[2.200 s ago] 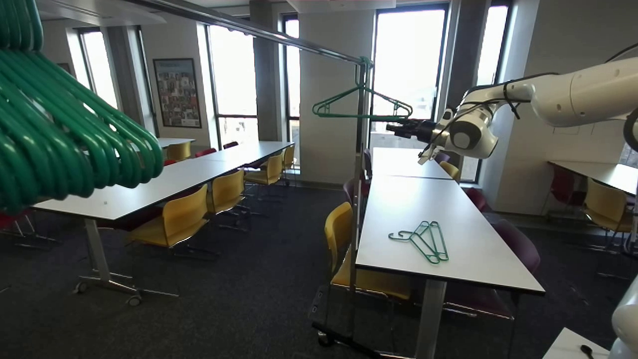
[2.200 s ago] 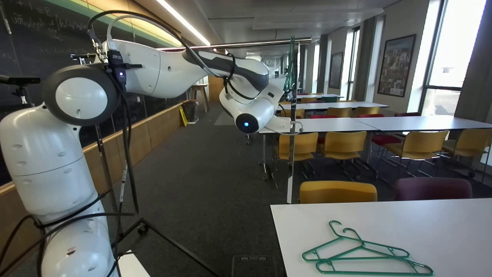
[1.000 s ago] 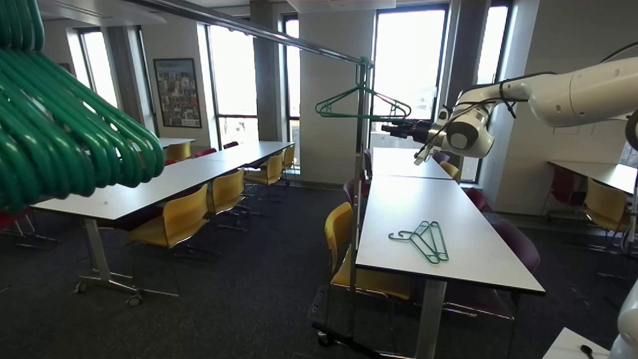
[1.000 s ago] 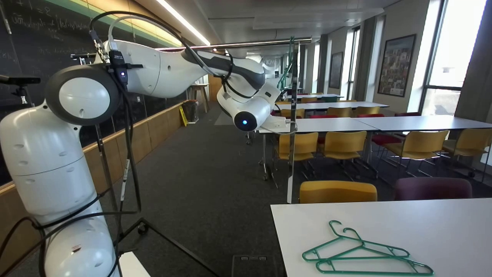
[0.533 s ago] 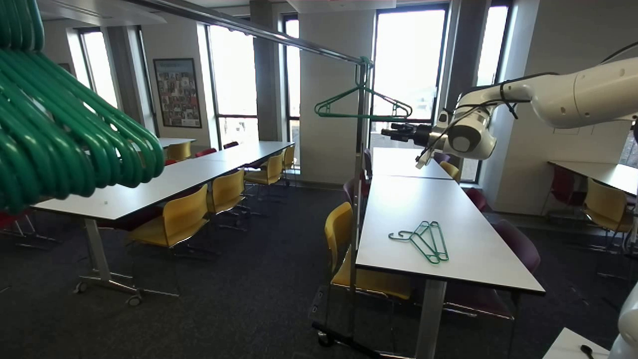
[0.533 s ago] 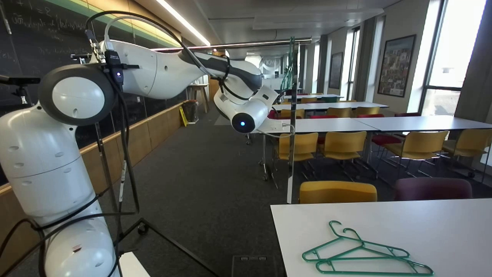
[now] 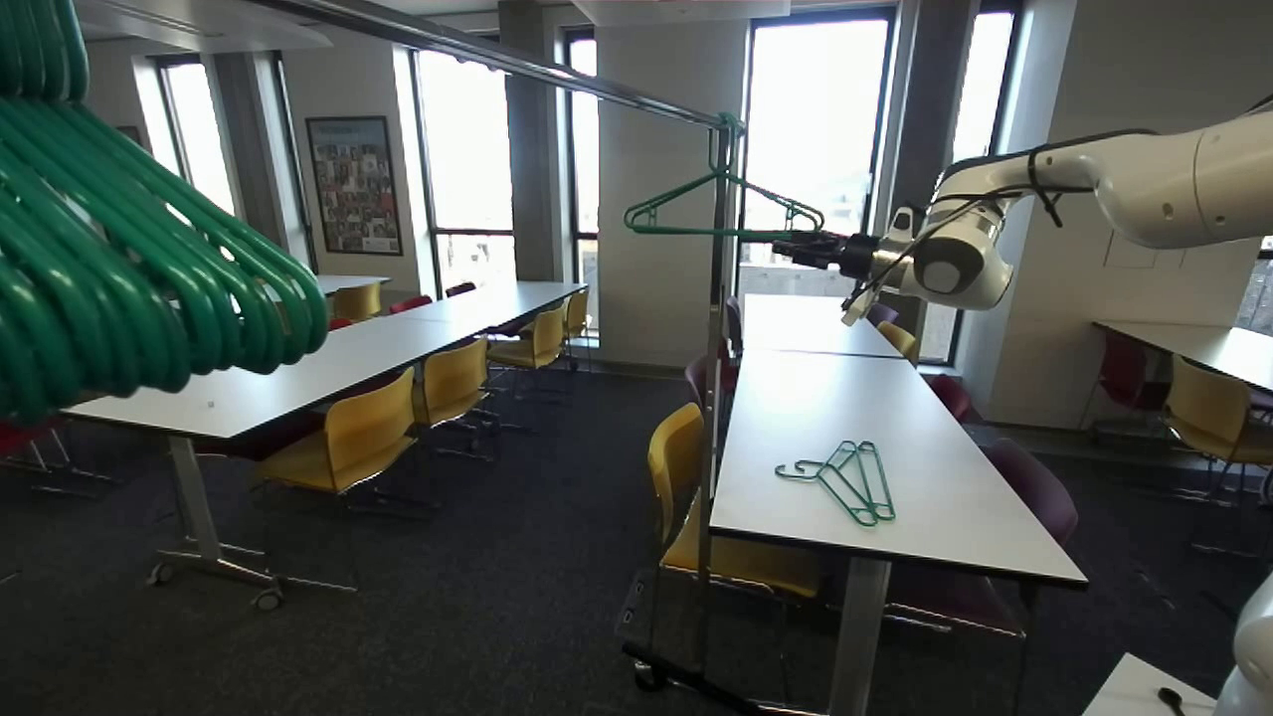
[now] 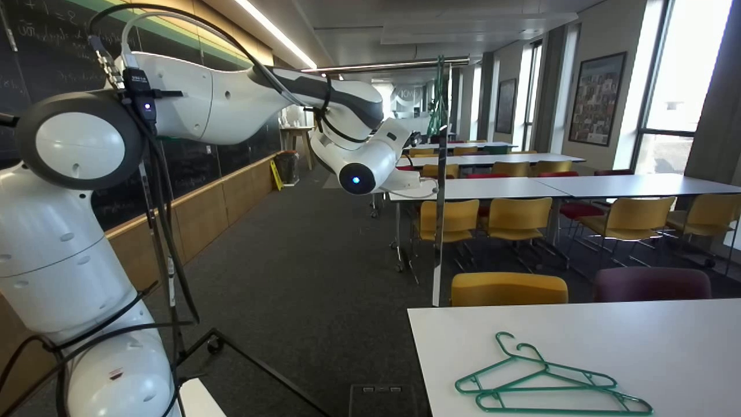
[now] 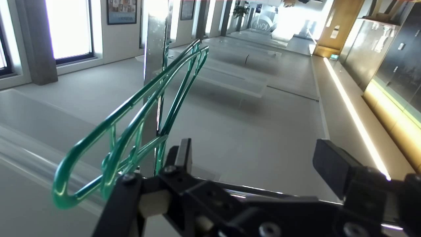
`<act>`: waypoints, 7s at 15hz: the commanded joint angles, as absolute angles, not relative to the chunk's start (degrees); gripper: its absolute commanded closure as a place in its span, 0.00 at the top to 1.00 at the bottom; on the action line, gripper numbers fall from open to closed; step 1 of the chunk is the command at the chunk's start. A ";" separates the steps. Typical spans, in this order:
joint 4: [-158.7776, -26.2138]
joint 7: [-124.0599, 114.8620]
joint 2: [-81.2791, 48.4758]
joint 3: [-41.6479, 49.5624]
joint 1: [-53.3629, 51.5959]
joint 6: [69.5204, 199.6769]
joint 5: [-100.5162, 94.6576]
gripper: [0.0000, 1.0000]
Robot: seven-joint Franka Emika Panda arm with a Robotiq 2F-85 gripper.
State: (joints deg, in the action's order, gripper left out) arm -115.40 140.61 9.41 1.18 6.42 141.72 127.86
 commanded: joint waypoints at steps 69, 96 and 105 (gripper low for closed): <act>-109.67 134.31 6.69 2.30 7.50 146.83 120.78 0.02; -133.51 135.54 24.23 2.46 10.82 146.01 106.93 0.02; -141.38 120.66 19.06 0.41 13.61 162.21 75.27 0.02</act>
